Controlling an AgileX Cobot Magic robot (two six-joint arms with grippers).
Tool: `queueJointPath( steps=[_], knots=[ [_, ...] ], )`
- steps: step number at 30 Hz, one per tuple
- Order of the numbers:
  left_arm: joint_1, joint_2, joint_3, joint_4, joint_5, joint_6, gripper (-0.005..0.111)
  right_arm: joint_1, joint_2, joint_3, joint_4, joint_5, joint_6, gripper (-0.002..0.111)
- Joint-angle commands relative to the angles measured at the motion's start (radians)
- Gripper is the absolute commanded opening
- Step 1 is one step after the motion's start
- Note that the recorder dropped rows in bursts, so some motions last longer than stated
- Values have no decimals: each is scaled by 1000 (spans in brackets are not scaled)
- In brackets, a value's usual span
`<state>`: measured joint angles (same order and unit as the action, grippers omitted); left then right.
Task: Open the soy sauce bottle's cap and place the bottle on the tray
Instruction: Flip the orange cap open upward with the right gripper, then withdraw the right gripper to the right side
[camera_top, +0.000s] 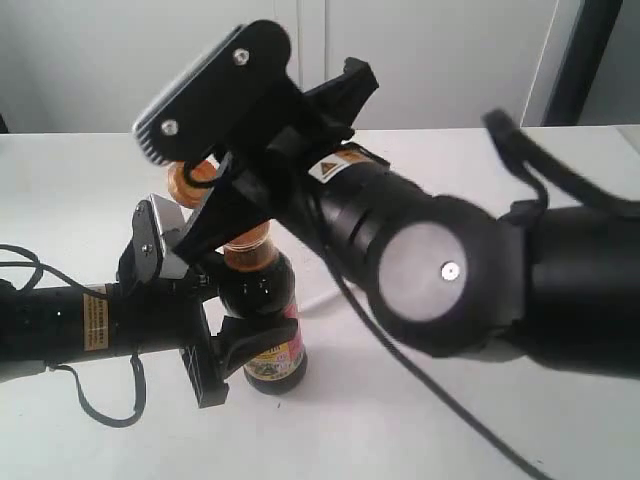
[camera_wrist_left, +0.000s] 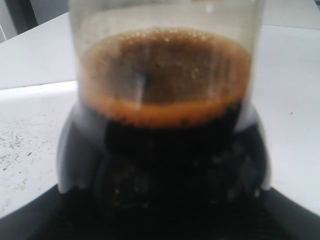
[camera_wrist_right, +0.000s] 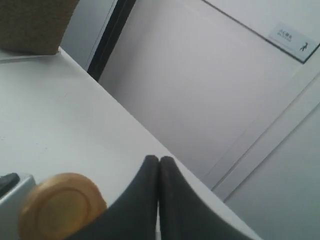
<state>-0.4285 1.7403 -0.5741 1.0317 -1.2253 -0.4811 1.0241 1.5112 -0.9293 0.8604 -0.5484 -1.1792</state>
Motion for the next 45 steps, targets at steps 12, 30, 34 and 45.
queueJointPath(
  steps=[12,30,34,45],
  knots=[
    [-4,-1,5,17,30,9,0,-386,-88,-40,-32,695,107,0],
    [-4,-1,5,17,30,9,0,-597,-88,-144,-949,1364,764,0],
    [-4,-1,5,17,30,5,0,-644,-88,-146,-994,1406,814,0],
    [-4,-1,5,-3,30,-42,0,-817,-88,-153,-937,1427,1004,0]
  ],
)
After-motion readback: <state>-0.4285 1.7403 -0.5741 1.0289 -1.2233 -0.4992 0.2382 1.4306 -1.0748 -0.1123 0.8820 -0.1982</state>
